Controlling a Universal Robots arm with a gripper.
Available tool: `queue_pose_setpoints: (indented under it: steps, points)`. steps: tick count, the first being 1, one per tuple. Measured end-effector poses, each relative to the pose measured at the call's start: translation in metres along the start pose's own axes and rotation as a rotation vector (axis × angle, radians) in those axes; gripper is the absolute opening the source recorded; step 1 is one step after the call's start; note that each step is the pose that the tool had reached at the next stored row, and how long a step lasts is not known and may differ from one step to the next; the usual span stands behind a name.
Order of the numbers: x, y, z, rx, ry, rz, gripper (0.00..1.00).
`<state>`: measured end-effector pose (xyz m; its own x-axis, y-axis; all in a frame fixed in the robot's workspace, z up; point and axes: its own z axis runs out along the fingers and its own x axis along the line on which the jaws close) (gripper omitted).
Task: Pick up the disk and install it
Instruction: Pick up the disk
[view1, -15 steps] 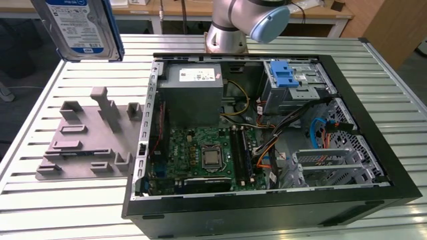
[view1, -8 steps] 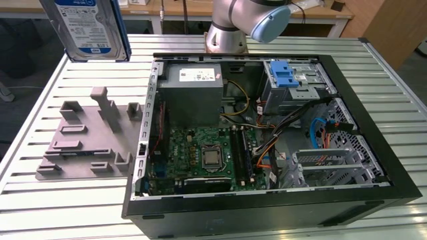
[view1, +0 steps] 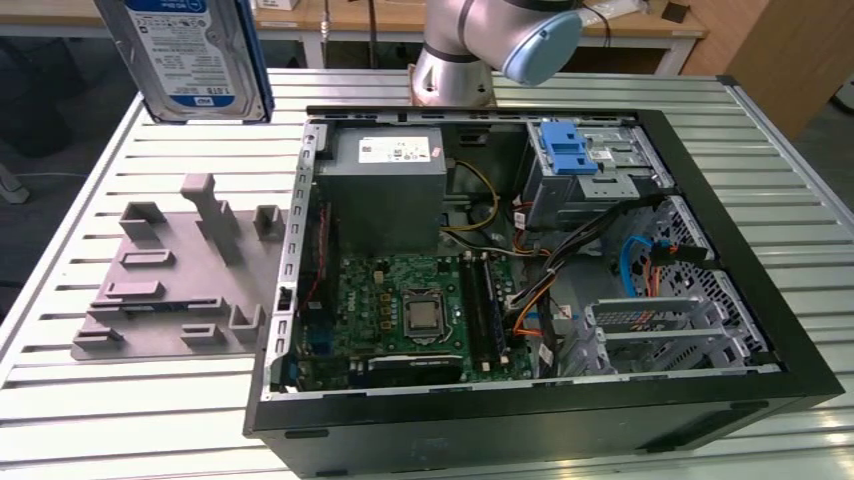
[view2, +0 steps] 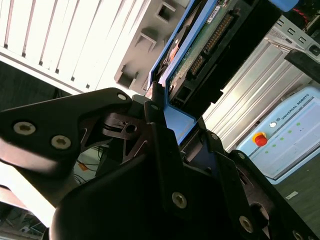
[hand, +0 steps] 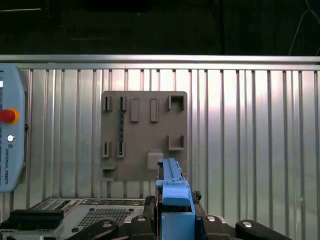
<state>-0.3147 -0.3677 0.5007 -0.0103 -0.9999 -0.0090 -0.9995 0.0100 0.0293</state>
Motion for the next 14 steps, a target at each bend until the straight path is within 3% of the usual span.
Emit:
queue_pose_setpoints:
  steps: [9, 14]
  points:
    - [0.0005, -0.014, -0.0004, 0.0, 0.0, 0.0, 0.36]
    - [0.0054, -0.0197, -0.0006, 0.0, 0.0, 0.0, 0.36]
